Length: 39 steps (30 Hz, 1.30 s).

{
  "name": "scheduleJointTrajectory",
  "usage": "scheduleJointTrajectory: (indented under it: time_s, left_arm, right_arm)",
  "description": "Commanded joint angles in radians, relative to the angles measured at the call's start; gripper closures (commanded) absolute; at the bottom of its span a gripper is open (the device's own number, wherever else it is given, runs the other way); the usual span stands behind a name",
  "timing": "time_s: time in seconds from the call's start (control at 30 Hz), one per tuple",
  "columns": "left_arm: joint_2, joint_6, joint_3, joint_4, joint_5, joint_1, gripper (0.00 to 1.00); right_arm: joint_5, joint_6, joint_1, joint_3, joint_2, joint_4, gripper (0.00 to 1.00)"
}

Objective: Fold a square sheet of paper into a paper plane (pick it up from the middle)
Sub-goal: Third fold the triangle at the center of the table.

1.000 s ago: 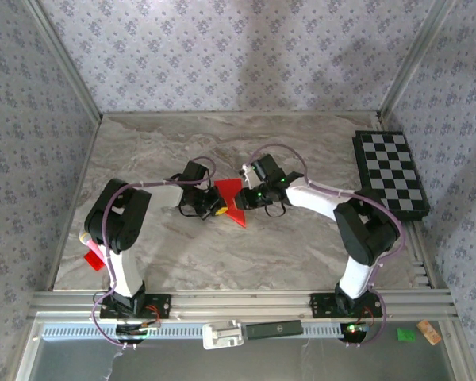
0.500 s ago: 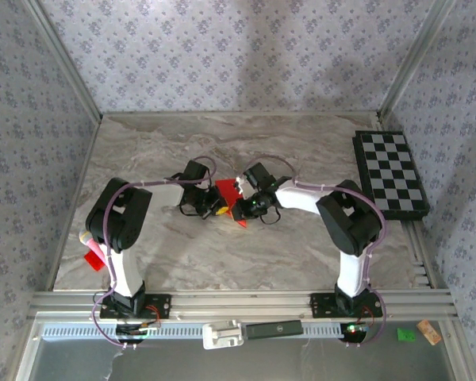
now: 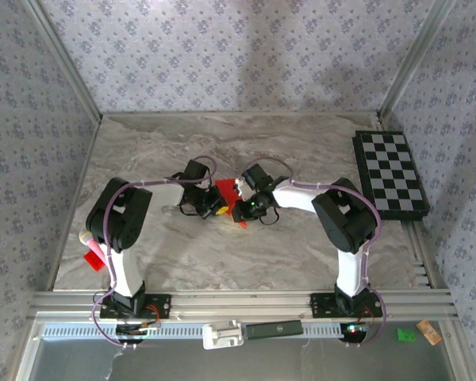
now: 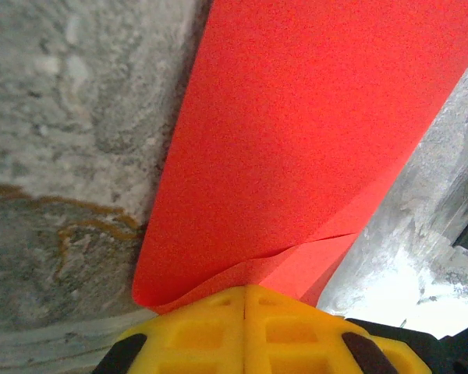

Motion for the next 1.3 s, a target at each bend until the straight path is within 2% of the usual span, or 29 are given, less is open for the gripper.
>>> scheduleJointTrajectory:
  time_s: [0.0, 0.23, 0.4, 0.63, 0.83, 1.27]
  left_arm:
    - [0.042, 0.019, 0.008, -0.076, -0.032, -0.006, 0.93]
    - [0.027, 0.026, 0.028, -0.074, -0.019, -0.003, 0.91]
    - [-0.056, 0.05, 0.037, -0.022, -0.003, 0.0, 0.85]
    - [-0.127, 0.084, -0.051, 0.057, -0.006, -0.013, 0.87]
    - [-0.115, 0.089, -0.091, 0.12, 0.026, -0.041, 0.9]
    - [-0.031, 0.116, -0.035, 0.064, -0.015, -0.054, 0.92]
  right_arm:
    - [0.018, 0.01, 0.004, 0.017, 0.019, -0.046, 0.85]
    - [0.028, 0.011, 0.004, 0.014, 0.026, -0.056, 0.85]
    - [0.045, 0.019, 0.003, 0.016, 0.035, -0.073, 0.86]
    - [0.059, 0.029, 0.0, 0.023, 0.051, -0.09, 0.9]
    - [0.065, 0.041, 0.0, 0.029, 0.063, -0.1, 0.91]
    - [0.063, 0.05, 0.001, 0.028, 0.069, -0.101, 0.91]
